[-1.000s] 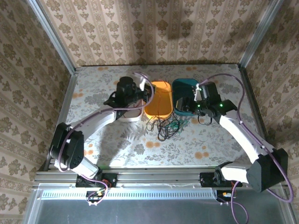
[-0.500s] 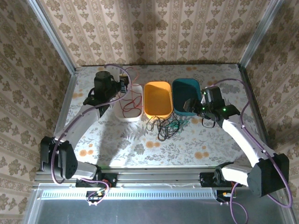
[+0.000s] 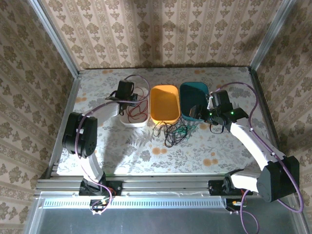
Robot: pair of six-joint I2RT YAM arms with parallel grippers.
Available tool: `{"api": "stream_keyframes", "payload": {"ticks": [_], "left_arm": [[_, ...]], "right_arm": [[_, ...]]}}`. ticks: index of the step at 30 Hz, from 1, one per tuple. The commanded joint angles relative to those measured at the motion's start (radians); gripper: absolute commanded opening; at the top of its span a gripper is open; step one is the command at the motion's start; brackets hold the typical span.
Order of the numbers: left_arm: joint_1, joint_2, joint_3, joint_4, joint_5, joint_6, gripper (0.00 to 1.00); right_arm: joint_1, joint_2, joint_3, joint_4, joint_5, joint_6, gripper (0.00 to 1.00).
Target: Untangle the cables
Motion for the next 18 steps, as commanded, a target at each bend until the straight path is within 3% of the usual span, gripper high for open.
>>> {"api": "stream_keyframes", "payload": {"ticks": [1,5,18], "left_arm": [[-0.043,0.025,0.065,-0.079,-0.134,0.090,0.00],[-0.042,0.054,0.100,-0.128,-0.199,0.082,0.00],[-0.022,0.232,0.296,-0.336,-0.261,0.072,0.00]], "right_arm": [[0.008,0.009,0.022,-0.035,-0.017,-0.024,0.75],[0.013,0.022,0.024,-0.037,-0.018,-0.031,0.75],[0.015,0.023,0.032,-0.055,-0.011,-0.044,0.75]]}}
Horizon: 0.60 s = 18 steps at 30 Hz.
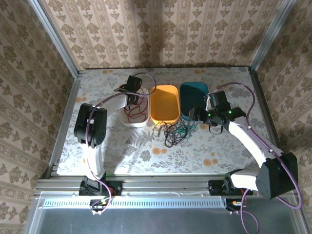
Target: Untangle the cables
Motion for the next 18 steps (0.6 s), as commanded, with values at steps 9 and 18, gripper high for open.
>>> {"api": "stream_keyframes", "payload": {"ticks": [9,18], "left_arm": [[-0.018,-0.041,0.052,-0.047,0.004,0.059,0.54],[-0.122,-0.246,0.036,0.023,-0.021,0.127,0.76]], "right_arm": [[0.004,-0.002,0.031,-0.037,-0.008,-0.029,0.75],[0.005,0.014,0.034,-0.035,-0.009,-0.034,0.75]]}}
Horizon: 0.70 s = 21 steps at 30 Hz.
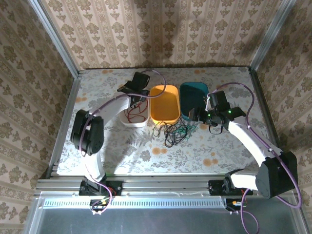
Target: Untangle the cables
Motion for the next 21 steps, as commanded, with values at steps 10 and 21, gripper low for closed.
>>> {"api": "stream_keyframes", "payload": {"ticks": [10,21], "left_arm": [[-0.025,-0.308,-0.264,0.066,0.403,0.001,0.77],[0.089,-0.065,-0.097,0.105,0.425,-0.056,0.75]], "right_arm": [[0.025,0.041,0.033,-0.026,-0.028,-0.041,0.75],[0.058,0.059,0.062,-0.047,-0.007,-0.046,0.75]]}}
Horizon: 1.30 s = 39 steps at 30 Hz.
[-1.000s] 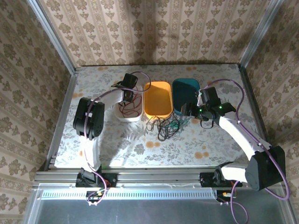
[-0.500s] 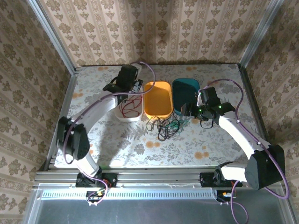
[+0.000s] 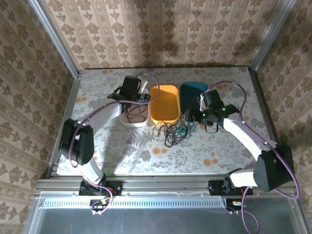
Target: Untangle the cables
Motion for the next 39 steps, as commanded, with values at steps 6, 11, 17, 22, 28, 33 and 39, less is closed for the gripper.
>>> {"api": "stream_keyframes", "payload": {"ticks": [6,11,17,22,28,33,39], "left_arm": [[0.069,0.171,0.186,-0.127,0.156,0.046,0.73],[0.072,0.176,0.169,-0.151,0.179,0.058,0.72],[0.074,0.179,0.137,-0.175,0.145,0.054,0.56],[0.079,0.169,0.094,-0.204,0.112,0.037,0.36],[0.080,0.165,0.040,-0.220,0.112,0.006,0.37],[0.074,0.141,0.031,-0.208,0.110,-0.010,0.43],[0.038,0.001,-0.004,-0.052,0.060,0.054,0.59]], "right_arm": [[0.005,-0.044,-0.008,-0.052,0.015,-0.015,0.75],[0.005,-0.041,-0.015,-0.047,0.016,-0.012,0.75],[0.005,-0.024,-0.009,-0.046,0.013,-0.009,0.75],[0.006,-0.026,-0.009,-0.049,0.018,-0.009,0.75],[0.006,-0.021,-0.008,-0.047,0.021,-0.006,0.75],[0.005,-0.018,-0.007,-0.043,0.018,-0.005,0.75],[0.007,-0.019,-0.003,-0.043,0.017,-0.005,0.75]]}}
